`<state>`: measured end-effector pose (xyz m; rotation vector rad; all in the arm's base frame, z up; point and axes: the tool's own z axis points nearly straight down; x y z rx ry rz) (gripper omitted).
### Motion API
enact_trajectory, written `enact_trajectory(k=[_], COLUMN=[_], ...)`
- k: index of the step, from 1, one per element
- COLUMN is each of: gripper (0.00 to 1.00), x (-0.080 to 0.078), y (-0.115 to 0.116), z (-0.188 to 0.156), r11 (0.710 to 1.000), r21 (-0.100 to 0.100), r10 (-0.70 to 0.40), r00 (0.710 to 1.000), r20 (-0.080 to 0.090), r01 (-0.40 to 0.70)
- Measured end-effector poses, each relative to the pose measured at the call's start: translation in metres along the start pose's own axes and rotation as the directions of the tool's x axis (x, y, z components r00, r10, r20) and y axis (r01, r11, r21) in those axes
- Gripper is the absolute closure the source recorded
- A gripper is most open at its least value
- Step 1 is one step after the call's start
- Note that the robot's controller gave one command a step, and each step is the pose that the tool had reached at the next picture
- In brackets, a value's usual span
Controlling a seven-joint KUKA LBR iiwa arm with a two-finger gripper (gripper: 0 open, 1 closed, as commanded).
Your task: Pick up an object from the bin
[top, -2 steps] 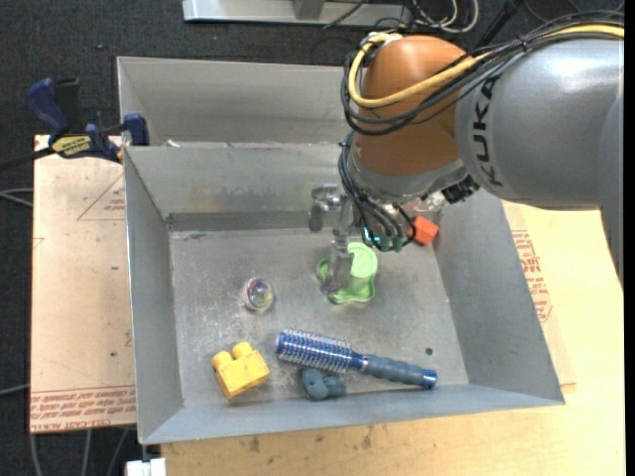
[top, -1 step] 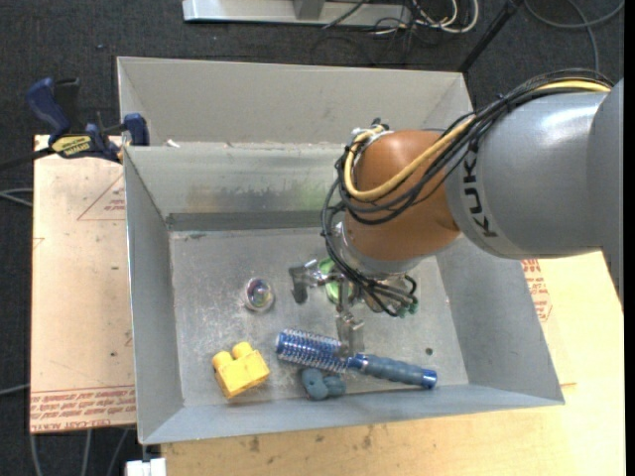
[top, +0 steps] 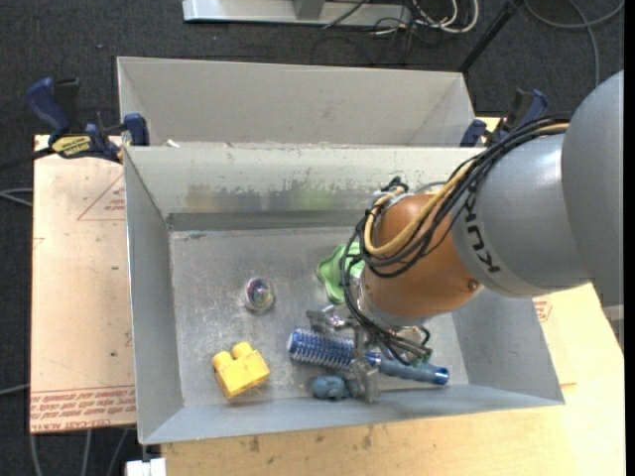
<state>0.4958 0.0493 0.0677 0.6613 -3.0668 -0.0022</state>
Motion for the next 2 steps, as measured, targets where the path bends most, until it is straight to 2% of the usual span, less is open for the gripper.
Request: enact_trajectory(k=[1, 2], gripper=[1.0, 1.0], x=[-0.002, 0.002], y=[0.0, 0.027], z=[-0.003, -0.166], r11=[1.0, 1.0], r21=[0.001, 0.004], r10=[-0.002, -0.009], r00=[1.0, 1.0], r20=[0.004, 0.013], r01=[0.002, 0.009])
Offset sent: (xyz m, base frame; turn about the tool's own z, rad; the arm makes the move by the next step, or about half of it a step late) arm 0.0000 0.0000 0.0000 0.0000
